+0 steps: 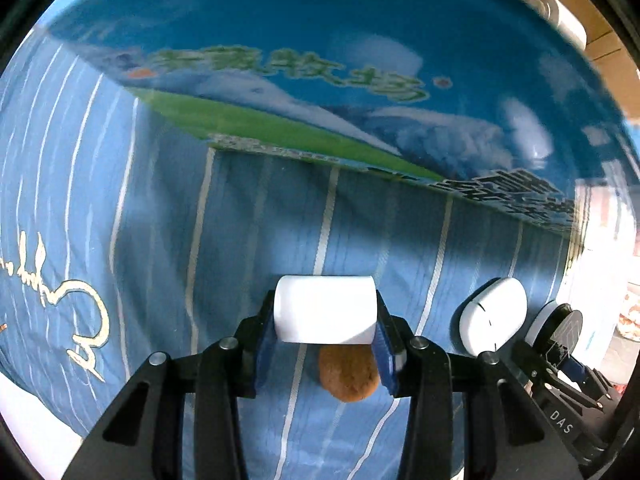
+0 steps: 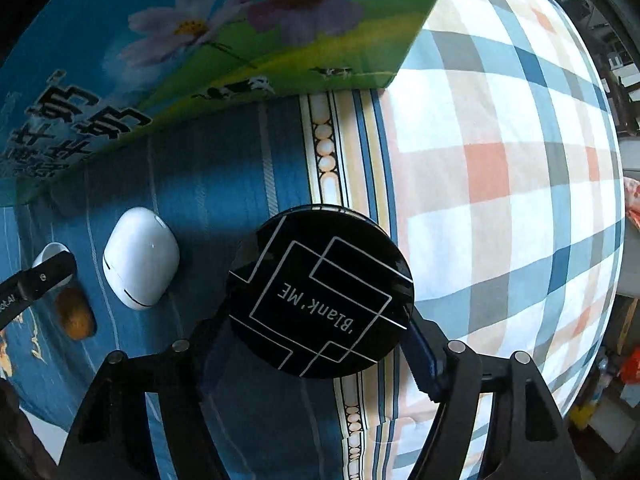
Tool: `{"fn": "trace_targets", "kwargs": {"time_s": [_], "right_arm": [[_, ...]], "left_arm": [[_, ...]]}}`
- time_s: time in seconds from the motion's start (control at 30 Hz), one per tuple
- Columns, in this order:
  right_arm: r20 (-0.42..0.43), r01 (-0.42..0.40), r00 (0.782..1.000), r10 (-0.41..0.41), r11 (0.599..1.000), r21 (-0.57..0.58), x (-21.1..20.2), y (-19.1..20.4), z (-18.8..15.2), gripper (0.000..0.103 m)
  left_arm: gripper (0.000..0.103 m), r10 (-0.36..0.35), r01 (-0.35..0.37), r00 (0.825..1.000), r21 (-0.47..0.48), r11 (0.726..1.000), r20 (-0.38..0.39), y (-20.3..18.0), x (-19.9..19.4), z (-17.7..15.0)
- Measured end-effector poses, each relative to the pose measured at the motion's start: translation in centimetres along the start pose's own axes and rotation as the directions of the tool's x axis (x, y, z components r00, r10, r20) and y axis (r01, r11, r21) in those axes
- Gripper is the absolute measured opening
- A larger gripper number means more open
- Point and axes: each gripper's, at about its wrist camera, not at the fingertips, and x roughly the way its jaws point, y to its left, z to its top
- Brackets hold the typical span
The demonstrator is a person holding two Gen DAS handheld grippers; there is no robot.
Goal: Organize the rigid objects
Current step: 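Grasp the white cap with the left tool while the right tool grasps the black compact, then carry the white cap and black compact over the box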
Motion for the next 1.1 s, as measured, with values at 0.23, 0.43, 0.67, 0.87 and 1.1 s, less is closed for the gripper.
{"fn": "trace_targets", "kwargs": {"time_s": [0.23, 0.43, 0.67, 0.87, 1.1], "right_arm": [[0.009, -0.047, 0.999, 0.048, 0.999, -0.02, -1.4, -0.9, -2.4, 0.075], [0.047, -0.102, 0.993, 0.104, 0.993, -0.057, -4.5, -1.0, -5.1, 0.075], [0.119, -0.123, 0.983, 0.138, 0.984, -0.125, -9.6, -0.3, -6.9, 0.075], [0.17, -0.113, 0.976, 0.138, 0.982, -0.152, -14.9, 0.5, -4.4, 0.075], [0.232, -0.143, 0.955, 0.187, 0.97, -0.195, -20.1, 1.1, -5.5, 0.075]], "left_arm": [[0.039, -0.009, 0.01, 0.999, -0.009, 1.0, 0.034, 0.6, -2.0, -1.6], [0.039, -0.025, 0.026, 0.996, -0.002, 1.0, 0.085, 0.0, -5.4, -3.9], [0.039, -0.066, 0.056, 0.984, 0.068, 0.996, 0.166, -3.6, -11.5, -8.3], [0.039, -0.094, 0.069, 0.97, 0.118, 0.991, 0.222, -4.3, -15.9, -8.4], [0.039, -0.123, 0.08, 0.948, 0.155, 0.985, 0.294, -5.1, -20.4, -8.8]]}}
